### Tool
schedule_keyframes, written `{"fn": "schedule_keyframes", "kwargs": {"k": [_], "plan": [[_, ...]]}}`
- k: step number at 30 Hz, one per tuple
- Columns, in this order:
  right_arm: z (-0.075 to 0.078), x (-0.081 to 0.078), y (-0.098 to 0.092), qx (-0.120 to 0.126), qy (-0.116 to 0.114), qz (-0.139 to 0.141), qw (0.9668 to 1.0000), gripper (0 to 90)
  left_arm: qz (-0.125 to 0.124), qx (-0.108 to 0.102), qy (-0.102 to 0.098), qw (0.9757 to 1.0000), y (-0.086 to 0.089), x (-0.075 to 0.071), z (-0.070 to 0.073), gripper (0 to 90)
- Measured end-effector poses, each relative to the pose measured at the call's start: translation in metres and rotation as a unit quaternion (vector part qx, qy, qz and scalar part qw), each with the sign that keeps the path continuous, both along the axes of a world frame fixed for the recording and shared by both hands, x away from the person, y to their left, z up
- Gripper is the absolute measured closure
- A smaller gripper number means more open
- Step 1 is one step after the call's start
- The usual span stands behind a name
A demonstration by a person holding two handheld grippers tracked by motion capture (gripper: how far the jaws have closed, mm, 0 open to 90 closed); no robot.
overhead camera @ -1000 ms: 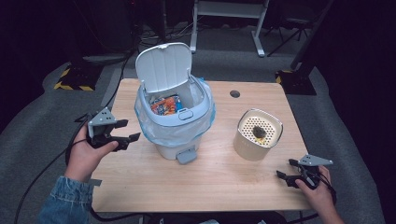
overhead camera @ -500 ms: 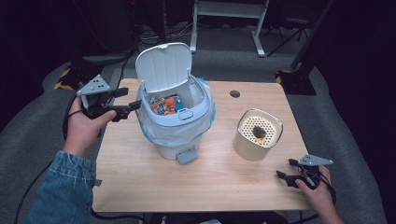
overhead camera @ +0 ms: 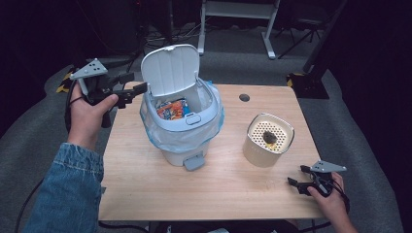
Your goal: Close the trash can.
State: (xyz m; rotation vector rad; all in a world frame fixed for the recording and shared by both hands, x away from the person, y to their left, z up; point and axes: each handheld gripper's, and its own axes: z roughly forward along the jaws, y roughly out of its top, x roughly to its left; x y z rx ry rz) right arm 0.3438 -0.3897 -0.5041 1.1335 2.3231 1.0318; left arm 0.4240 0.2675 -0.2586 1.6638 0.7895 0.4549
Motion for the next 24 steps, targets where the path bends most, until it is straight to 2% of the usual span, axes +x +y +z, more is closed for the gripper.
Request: {"fn": "schedule_keyframes", "kwargs": {"k": [6,8,11,13,20,24], "plan": [[0.0,0.0,0.0,0.0,0.0,0.0,1.0,18.8,-0.003,-0.009,-0.004,1.0,-0.006,0.012,0.008,32.6],[0.0,0.0,0.0,0.0,0.0,0.0,1.0,18.8,-0.003,-0.006,-0.003,1.0,-0.008,0.015,0.01,32.5],[0.0,0.0,0.0,0.0,0.0,0.0,1.0,18.8,0.01,0.006,-0.007,0.9999,-0.012,0.019,0.013,31.7],[0.0,0.0,0.0,0.0,0.0,0.0,1.0,18.8,0.004,0.003,-0.006,1.0,-0.014,0.021,0.015,32.0],[0.0,0.0,0.0,0.0,0.0,0.0,1.0,18.7,-0.018,-0.007,-0.001,0.9998,-0.021,0.021,0.02,34.8],[0.0,0.0,0.0,-0.001,0.0,0.0,1.0,18.7,-0.021,0.0,0.001,0.9998,-0.024,0.016,0.022,33.3]]}}
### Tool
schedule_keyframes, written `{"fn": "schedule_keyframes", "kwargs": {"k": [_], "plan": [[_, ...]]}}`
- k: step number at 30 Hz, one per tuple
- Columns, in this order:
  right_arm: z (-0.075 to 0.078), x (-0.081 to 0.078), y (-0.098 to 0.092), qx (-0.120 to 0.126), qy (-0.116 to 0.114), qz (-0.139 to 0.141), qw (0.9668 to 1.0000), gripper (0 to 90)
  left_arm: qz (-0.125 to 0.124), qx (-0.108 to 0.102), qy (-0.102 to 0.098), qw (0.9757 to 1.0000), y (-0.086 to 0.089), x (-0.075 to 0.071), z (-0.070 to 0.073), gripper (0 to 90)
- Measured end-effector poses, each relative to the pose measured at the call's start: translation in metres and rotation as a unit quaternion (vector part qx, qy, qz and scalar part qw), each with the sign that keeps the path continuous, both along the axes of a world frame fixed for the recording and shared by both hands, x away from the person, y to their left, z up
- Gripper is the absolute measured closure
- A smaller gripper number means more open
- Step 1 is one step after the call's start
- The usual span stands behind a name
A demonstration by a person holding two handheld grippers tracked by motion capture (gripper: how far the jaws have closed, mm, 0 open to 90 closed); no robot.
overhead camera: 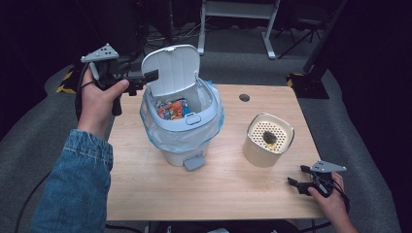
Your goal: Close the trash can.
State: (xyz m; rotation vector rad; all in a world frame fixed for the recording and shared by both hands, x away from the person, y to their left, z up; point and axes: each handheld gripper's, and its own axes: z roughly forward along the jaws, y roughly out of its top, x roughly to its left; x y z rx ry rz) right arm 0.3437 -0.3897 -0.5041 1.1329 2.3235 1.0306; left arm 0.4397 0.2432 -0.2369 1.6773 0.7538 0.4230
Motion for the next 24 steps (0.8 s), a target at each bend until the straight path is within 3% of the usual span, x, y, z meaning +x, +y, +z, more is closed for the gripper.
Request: {"fn": "schedule_keyframes", "kwargs": {"k": [8,14,18,22,24], "plan": [[0.0,0.0,0.0,0.0,0.0,0.0,1.0,18.6,-0.037,0.006,0.008,0.9993,-0.007,-0.016,0.005,35.2],[0.0,0.0,0.0,0.0,0.0,0.0,1.0,18.6,-0.064,0.032,0.013,0.9973,-0.026,-0.029,0.005,36.9],[0.0,0.0,0.0,0.0,0.0,0.0,1.0,18.7,-0.097,0.043,0.036,0.9937,-0.042,-0.034,-0.004,40.4],[0.0,0.0,0.0,0.0,0.0,0.0,1.0,18.7,-0.094,0.064,0.051,0.9922,-0.052,-0.033,-0.012,41.7],[0.0,0.0,0.0,0.0,0.0,0.0,1.0,18.6,-0.102,0.057,0.065,0.991,-0.055,-0.03,-0.016,43.6]]}}
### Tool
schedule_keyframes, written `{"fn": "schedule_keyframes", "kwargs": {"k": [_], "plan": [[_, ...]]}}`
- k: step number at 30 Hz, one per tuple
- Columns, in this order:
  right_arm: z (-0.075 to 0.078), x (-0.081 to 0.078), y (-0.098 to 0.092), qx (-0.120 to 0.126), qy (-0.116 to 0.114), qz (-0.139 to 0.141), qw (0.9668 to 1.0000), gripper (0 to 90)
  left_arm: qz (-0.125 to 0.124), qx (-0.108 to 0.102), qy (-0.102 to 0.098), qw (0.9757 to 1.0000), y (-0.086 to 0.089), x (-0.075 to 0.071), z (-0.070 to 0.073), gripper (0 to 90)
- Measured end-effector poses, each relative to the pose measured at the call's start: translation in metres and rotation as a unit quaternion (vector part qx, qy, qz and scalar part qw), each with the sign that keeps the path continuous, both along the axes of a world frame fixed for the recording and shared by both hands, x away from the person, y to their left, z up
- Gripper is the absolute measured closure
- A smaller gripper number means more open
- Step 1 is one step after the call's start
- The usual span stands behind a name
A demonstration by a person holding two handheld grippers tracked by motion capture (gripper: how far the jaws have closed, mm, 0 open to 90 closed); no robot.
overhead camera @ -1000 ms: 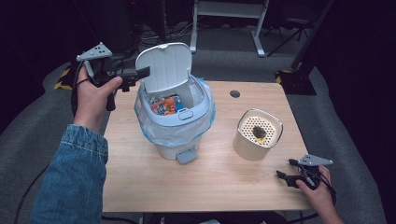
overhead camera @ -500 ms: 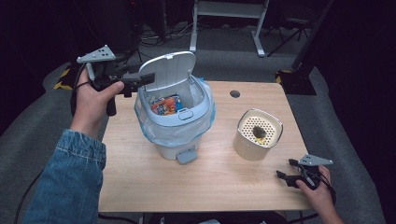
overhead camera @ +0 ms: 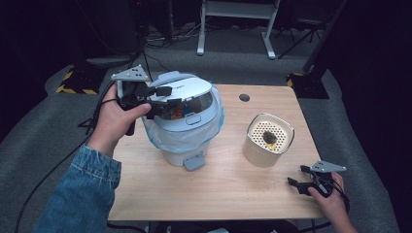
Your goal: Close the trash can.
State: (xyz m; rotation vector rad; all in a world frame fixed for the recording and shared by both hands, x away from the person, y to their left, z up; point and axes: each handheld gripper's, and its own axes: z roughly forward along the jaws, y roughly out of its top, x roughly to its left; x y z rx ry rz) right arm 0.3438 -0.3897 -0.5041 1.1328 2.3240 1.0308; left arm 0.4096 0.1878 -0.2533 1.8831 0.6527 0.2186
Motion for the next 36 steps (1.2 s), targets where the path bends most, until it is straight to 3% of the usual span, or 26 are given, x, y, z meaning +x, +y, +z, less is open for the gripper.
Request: {"fn": "schedule_keyframes", "kwargs": {"k": [7,10,23,30,34,36], "plan": [[0.0,0.0,0.0,0.0,0.0,0.0,1.0,18.7,0.003,-0.011,0.027,0.9996,-0.006,0.01,-0.008,46.8],[0.0,0.0,0.0,0.0,0.0,0.0,1.0,18.7,0.008,-0.007,0.028,0.9996,-0.009,0.012,-0.01,49.2],[0.0,0.0,0.0,0.0,0.0,0.0,1.0,18.6,0.035,0.028,0.008,0.999,-0.017,0.016,-0.016,44.8],[0.0,0.0,0.0,0.0,0.0,0.0,1.0,18.6,0.056,0.075,-0.024,0.9953,-0.023,0.015,-0.02,44.1],[0.0,0.0,0.0,0.0,0.0,0.003,1.0,18.5,0.059,0.076,-0.026,0.995,-0.025,0.014,-0.02,44.2],[0.0,0.0,0.0,0.0,0.0,0.003,1.0,18.5,0.06,0.066,-0.036,0.9954,-0.025,0.015,-0.023,44.4]]}}
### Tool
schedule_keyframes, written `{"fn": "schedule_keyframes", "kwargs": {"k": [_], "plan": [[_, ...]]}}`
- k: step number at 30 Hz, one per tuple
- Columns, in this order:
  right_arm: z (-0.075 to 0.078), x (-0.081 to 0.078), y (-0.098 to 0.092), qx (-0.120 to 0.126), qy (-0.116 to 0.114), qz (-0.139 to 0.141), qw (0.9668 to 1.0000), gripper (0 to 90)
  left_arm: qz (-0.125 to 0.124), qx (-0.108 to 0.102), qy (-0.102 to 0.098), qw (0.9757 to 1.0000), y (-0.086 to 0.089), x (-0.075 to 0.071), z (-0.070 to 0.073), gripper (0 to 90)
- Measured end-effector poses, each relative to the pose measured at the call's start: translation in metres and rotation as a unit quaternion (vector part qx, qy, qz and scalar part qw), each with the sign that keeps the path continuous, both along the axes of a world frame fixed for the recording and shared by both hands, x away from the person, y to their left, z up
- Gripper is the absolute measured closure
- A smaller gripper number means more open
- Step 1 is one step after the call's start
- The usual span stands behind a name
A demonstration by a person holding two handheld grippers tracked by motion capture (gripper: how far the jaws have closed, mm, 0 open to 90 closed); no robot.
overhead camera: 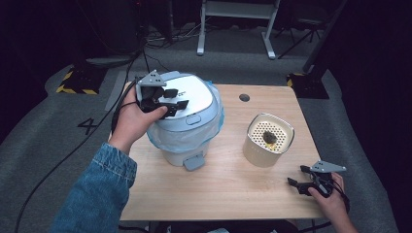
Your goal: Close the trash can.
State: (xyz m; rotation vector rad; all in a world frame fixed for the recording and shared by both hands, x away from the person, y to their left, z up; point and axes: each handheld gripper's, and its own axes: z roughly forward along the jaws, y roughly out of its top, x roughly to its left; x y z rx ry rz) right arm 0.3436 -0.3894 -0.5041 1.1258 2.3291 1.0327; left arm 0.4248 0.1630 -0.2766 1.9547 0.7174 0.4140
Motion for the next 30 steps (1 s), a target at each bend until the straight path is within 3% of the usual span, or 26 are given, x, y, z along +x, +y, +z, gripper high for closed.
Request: {"fn": "schedule_keyframes", "kwargs": {"k": [12,17,18,20,26,29,30], "plan": [[0.0,0.0,0.0,0.0,0.0,0.002,1.0,18.6,0.013,-0.002,-0.002,0.9999,-0.004,-0.002,-0.002,44.8],[0.0,0.0,0.0,0.0,0.0,0.003,1.0,18.6,0.027,0.014,0.002,0.9995,-0.008,-0.004,0.001,45.6],[0.0,0.0,0.0,0.0,0.0,0.003,1.0,18.6,0.034,0.035,-0.003,0.9988,-0.01,-0.005,0.001,47.7],[0.0,0.0,0.0,-0.001,-0.001,0.004,1.0,18.6,0.032,0.038,-0.008,0.9987,-0.012,-0.006,0.001,49.6],[0.0,0.0,0.0,-0.001,0.0,0.005,1.0,18.6,0.027,0.022,-0.007,0.9994,-0.01,-0.005,0.0,48.7],[0.0,0.0,0.0,-0.001,0.0,0.005,1.0,18.6,0.026,-0.002,0.005,0.9996,-0.008,-0.004,-0.002,36.7],[0.0,0.0,0.0,-0.001,0.0,0.005,1.0,18.6,0.019,-0.011,0.0,0.9998,-0.005,-0.003,-0.002,33.8]]}}
